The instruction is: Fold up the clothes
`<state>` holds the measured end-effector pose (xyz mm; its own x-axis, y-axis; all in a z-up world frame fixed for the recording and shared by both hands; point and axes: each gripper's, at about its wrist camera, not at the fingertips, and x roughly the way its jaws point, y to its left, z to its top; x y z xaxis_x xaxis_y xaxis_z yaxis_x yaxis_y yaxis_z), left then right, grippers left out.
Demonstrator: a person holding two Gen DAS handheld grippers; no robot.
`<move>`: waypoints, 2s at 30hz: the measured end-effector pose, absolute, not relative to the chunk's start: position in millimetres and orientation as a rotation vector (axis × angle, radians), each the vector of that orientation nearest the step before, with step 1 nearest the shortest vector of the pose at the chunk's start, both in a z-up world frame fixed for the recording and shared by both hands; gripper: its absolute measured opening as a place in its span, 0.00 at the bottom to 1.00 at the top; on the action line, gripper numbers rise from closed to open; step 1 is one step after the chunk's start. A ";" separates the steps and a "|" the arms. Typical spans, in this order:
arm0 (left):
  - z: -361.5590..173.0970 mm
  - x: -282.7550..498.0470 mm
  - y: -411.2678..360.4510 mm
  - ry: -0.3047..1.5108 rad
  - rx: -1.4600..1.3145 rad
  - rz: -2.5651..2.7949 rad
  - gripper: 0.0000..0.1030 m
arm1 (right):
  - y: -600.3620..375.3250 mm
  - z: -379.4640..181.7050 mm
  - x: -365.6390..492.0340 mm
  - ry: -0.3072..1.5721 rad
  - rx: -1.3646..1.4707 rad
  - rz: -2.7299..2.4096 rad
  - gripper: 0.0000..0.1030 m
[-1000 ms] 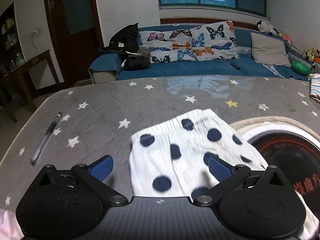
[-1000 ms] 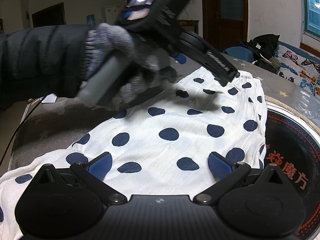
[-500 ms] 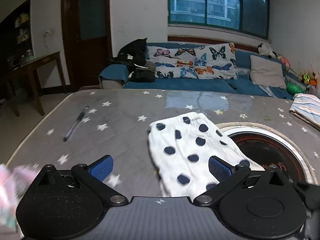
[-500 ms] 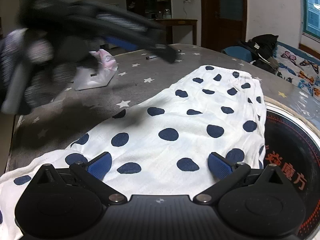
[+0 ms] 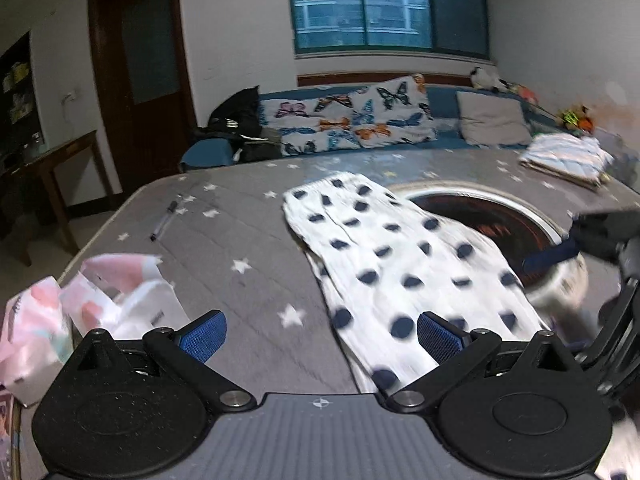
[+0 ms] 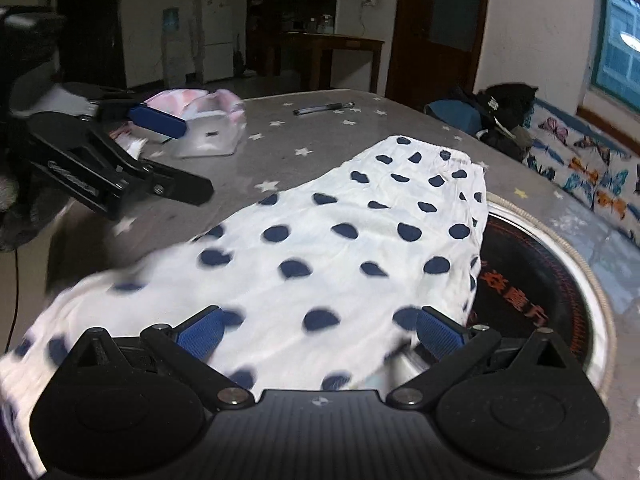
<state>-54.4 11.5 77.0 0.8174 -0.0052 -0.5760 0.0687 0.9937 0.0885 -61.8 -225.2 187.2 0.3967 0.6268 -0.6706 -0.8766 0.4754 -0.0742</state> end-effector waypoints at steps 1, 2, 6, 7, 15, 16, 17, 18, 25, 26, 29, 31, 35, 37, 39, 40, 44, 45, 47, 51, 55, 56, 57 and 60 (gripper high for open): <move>75.8 -57.0 7.8 0.611 0.113 -0.053 1.00 | -228.5 189.0 -68.9 0.619 -0.473 0.999 1.00; 74.9 -59.6 4.2 0.607 0.119 -0.066 1.00 | -231.5 190.6 -76.2 0.614 -0.487 1.003 1.00; 72.0 -61.6 -12.3 0.593 0.149 -0.115 1.00 | -240.5 194.7 -102.6 0.596 -0.540 1.015 1.00; 70.4 -63.5 -14.7 0.593 0.155 -0.125 1.00 | -242.6 195.3 -108.3 0.592 -0.551 1.015 1.00; 42.3 -71.2 -31.1 0.623 0.276 -0.136 1.00 | -261.7 209.0 -143.6 0.580 -0.590 1.047 1.00; 39.1 -71.6 -31.1 0.628 0.282 -0.130 1.00 | -263.6 211.8 -148.3 0.578 -0.595 1.066 1.00; 37.9 -71.7 -30.1 0.632 0.278 -0.125 1.00 | -265.5 214.8 -153.9 0.576 -0.604 1.089 1.00; 37.8 -71.5 -28.9 0.633 0.268 -0.122 1.00 | -266.6 216.7 -160.1 0.573 -0.615 1.111 0.99; 47.3 -75.3 -28.1 0.612 0.248 -0.115 1.00 | -257.0 209.7 -196.1 0.562 -0.728 1.227 0.86; 50.0 -76.9 -27.7 0.606 0.245 -0.117 1.00 | -254.2 206.7 -198.6 0.558 -0.742 1.229 0.83; 60.4 -86.8 -25.9 0.579 0.242 -0.131 1.00 | -244.9 197.1 -202.3 0.556 -0.783 1.209 0.72; 67.3 -97.1 -25.0 0.556 0.250 -0.159 1.00 | -242.3 194.1 -201.1 0.563 -0.781 1.202 0.58; 76.8 -127.8 -23.5 0.516 0.282 -0.251 1.00 | -242.3 194.5 -194.5 0.579 -0.745 1.177 0.46; 76.3 -146.0 -24.7 0.511 0.302 -0.305 1.00 | -244.0 196.6 -187.5 0.600 -0.707 1.165 0.35; 74.0 -164.9 -26.9 0.506 0.332 -0.361 1.00 | -246.6 199.4 -181.1 0.624 -0.662 1.157 0.31; 72.0 -172.5 -28.5 0.507 0.349 -0.386 1.00 | -248.1 200.7 -177.8 0.635 -0.639 1.149 0.27; 63.4 -195.5 -37.1 0.502 0.408 -0.466 0.99 | -252.5 205.4 -162.8 0.689 -0.542 1.109 0.22; 62.0 -198.7 -39.5 0.500 0.418 -0.481 0.99 | -253.3 206.5 -159.0 0.703 -0.517 1.101 0.21; 59.2 -202.3 -44.4 0.495 0.435 -0.505 0.99 | -254.4 208.4 -153.3 0.723 -0.481 1.088 0.20; 54.2 -207.9 -51.6 0.465 0.471 -0.523 0.97 | -253.5 210.4 -151.6 0.718 -0.485 1.080 0.20; 45.7 -216.7 -56.1 0.433 0.560 -0.553 0.97 | -253.4 210.0 -148.8 0.739 -0.466 1.077 0.20; 41.8 -218.2 -58.2 0.429 0.591 -0.555 0.97 | -253.5 209.9 -147.3 0.742 -0.458 1.073 0.20; 38.2 -218.9 -59.8 0.423 0.616 -0.551 0.97 | -253.6 209.9 -146.1 0.742 -0.453 1.068 0.20; 26.4 -221.6 -66.6 0.404 0.695 -0.546 0.96 | -253.3 210.9 -143.5 0.745 -0.439 1.064 0.20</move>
<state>-221.6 -66.6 26.5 0.7868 -0.3345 -0.5187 0.5939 0.6392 0.4887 -143.5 -253.3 210.9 0.2807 0.6212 -0.7317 -0.9001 0.4350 0.0240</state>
